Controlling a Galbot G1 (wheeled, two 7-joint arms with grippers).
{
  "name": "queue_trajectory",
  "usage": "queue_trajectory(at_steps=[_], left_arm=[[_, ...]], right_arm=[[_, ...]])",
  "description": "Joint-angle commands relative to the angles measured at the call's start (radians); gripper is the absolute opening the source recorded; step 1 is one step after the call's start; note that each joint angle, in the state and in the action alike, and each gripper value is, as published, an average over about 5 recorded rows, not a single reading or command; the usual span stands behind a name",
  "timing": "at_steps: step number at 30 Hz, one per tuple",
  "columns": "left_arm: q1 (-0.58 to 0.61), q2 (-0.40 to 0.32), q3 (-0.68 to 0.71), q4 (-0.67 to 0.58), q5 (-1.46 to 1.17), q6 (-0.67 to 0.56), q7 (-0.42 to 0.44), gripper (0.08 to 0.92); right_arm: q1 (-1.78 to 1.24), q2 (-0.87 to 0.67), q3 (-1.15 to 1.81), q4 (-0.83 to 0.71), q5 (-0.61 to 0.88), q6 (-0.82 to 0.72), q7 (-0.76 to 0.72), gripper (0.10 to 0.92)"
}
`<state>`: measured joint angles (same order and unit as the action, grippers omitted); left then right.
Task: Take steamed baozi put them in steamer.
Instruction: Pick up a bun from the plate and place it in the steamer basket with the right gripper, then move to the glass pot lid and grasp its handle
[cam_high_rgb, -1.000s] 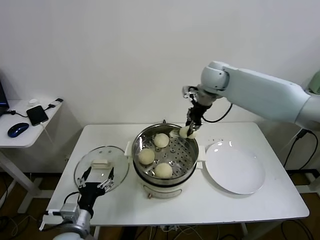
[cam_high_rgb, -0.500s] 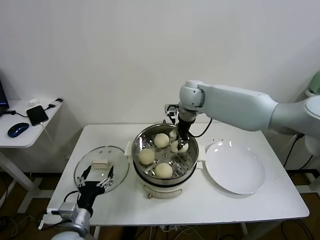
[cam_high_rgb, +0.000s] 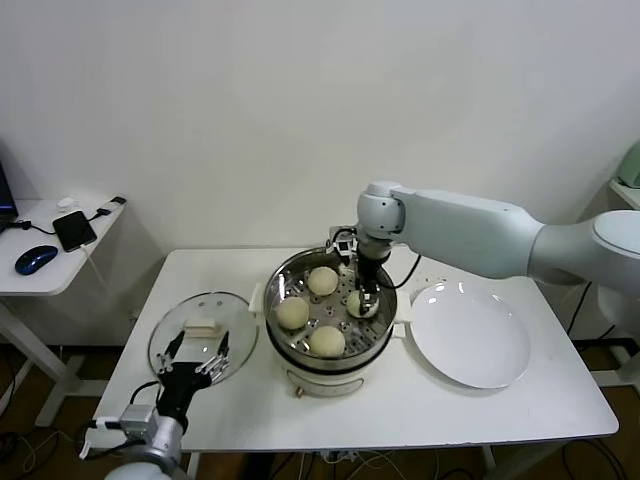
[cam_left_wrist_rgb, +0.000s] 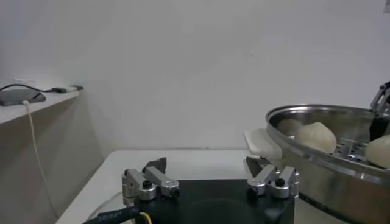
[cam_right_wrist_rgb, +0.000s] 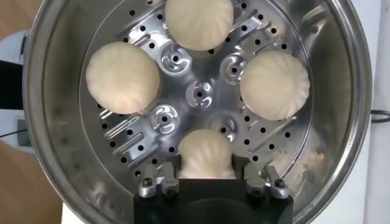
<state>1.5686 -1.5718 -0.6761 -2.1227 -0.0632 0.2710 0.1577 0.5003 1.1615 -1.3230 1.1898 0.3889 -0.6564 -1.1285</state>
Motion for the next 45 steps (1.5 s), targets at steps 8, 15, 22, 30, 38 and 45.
queue_trajectory(at_steps=[8, 15, 22, 30, 38, 45], left_arm=[[0.008, -0.011, 0.008, -0.007, 0.002, -0.006, 0.000, 0.823], [0.012, -0.020, 0.009, -0.008, -0.008, -0.017, -0.019, 0.823], [0.025, -0.021, 0.017, -0.019, -0.002, -0.020, -0.028, 0.823], [-0.019, -0.026, 0.021, -0.011, -0.091, -0.021, -0.085, 0.823], [-0.102, -0.019, 0.014, 0.032, -0.038, -0.045, -0.095, 0.823], [-0.127, 0.014, -0.009, 0.124, 0.187, -0.119, -0.059, 0.823]], right_arm=[[-0.011, -0.098, 0.088, 0.065, -0.020, -0.010, 0.008, 0.817], [-0.076, -0.259, 0.337, 0.194, 0.029, -0.012, 0.071, 0.823], [-0.352, -0.429, 0.771, 0.292, 0.106, 0.079, 0.218, 0.822], [-0.905, -0.467, 1.322, 0.427, 0.206, 0.320, 0.616, 0.823], [-1.343, -0.225, 1.711, 0.517, 0.215, 0.539, 0.902, 0.823], [-1.601, -0.022, 1.895, 0.593, 0.216, 0.633, 1.001, 0.823]])
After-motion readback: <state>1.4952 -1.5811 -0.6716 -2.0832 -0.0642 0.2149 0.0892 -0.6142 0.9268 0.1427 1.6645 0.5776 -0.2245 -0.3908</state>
